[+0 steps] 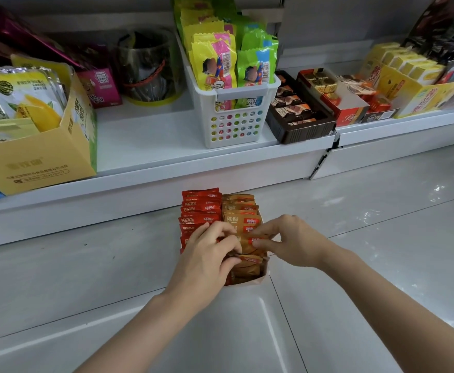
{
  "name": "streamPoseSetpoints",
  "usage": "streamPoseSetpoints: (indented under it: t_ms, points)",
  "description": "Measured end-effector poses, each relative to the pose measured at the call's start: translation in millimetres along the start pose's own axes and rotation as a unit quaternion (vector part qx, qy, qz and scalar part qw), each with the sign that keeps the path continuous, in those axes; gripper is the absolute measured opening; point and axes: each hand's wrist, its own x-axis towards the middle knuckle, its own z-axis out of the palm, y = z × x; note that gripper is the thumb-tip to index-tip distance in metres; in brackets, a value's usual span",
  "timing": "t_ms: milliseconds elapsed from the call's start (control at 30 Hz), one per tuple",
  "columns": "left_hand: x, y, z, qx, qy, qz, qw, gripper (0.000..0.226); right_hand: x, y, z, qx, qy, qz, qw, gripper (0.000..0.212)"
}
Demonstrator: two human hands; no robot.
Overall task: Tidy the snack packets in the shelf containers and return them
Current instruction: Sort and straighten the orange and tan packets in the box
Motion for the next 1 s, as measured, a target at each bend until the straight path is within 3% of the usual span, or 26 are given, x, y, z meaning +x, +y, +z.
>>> streamPoseSetpoints:
  t_ms: [100, 133, 200, 267, 300, 433, 533, 767, 833, 900, 1000]
  points:
    - [2, -2, -1, -0.024, -0.018, 0.008, 1.0, 0.008, -3, 4, -21, 0.09, -0.119, -0.004, 0.989, 0.027]
    - [2, -3, -1, -0.027, -0.02, 0.01, 0.999, 0.008, -4, 4, -29, 0.149, -0.124, 0.015, 0.981, 0.027]
    - [2, -3, 1, -0.02, -0.018, 0.011, 1.0, 0.006, 1, 7, -35, 0.186, -0.007, 0.045, 0.981, 0.02]
    - [-1, -4, 3, -0.01, -0.013, 0.005, 1.0, 0.005, 10, 3, -24, 0.071, 0.153, 0.049, 0.984, 0.014]
    - [-3, -4, 4, -0.006, -0.013, 0.004, 1.0, 0.005, 13, -1, -13, 0.03, 0.18, 0.039, 0.983, 0.013]
    - [-11, -5, 5, -0.003, -0.011, 0.005, 1.0, 0.006, 24, -4, 18, -0.09, 0.155, 0.028, 0.983, 0.021]
    - [-14, -9, 2, -0.015, -0.017, 0.014, 1.0, 0.007, 29, 0, 26, -0.227, 0.164, 0.013, 0.96, 0.024]
    - [-14, -10, 1, -0.033, -0.014, 0.012, 0.999, 0.006, 30, -1, 38, -0.253, 0.116, 0.014, 0.96, 0.019]
    - [-13, -11, 0, -0.038, -0.013, 0.007, 0.999, 0.006, 25, -2, 37, -0.208, 0.142, -0.006, 0.968, 0.016]
    - [-13, -11, 0, -0.044, -0.012, -0.002, 0.999, 0.006, 21, -5, 22, -0.051, 0.201, 0.001, 0.978, 0.005]
    - [-13, -9, -1, -0.052, -0.015, -0.009, 0.998, 0.006, 14, -8, -14, 0.101, 0.229, 0.039, 0.967, 0.021]
